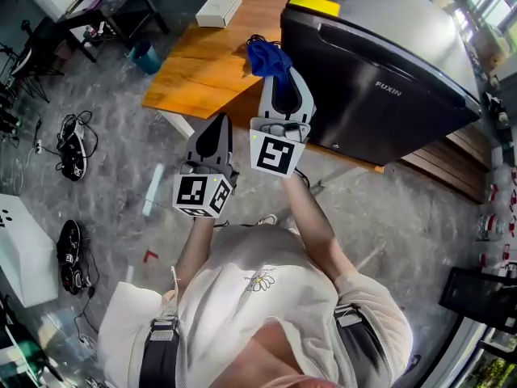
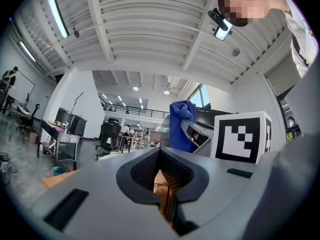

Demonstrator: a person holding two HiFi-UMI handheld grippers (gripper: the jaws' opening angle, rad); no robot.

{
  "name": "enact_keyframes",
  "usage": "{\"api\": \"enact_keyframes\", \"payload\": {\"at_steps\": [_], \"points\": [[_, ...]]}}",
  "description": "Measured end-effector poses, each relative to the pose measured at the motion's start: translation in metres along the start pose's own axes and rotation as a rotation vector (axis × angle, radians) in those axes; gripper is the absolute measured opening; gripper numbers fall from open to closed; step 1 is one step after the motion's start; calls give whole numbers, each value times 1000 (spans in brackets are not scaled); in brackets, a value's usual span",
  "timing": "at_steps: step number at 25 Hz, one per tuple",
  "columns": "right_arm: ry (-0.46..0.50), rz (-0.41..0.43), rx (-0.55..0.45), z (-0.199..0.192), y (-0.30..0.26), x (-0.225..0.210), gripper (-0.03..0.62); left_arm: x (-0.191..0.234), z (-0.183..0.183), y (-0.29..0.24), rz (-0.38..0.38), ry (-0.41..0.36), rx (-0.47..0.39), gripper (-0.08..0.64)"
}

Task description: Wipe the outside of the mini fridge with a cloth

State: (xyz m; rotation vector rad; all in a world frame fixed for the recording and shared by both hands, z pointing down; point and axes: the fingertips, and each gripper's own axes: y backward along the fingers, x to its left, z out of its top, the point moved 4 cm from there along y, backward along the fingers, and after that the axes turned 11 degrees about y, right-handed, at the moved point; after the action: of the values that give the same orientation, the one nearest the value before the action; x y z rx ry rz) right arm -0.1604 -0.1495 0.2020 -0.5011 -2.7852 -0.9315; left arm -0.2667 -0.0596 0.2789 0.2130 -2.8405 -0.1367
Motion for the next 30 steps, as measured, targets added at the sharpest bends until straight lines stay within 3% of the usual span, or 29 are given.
{"api": "enact_keyframes", "payload": {"at_steps": [3, 8, 17, 23, 30], "points": [[113, 12, 43, -8, -6, 2, 63, 7, 0, 0, 2, 7, 5, 5], [214, 10, 81, -13, -9, -3, 63, 6, -7, -6, -14, 22, 16, 5], [214, -41, 85, -12, 7, -34, 63, -14, -17, -13, -48, 27, 36, 5], [104, -136, 78, -7, 25, -68, 63, -33, -23, -18, -72, 34, 41, 5], [138, -203, 112, -6, 56, -126, 63, -78, -36, -32, -158, 41, 59, 5]]}}
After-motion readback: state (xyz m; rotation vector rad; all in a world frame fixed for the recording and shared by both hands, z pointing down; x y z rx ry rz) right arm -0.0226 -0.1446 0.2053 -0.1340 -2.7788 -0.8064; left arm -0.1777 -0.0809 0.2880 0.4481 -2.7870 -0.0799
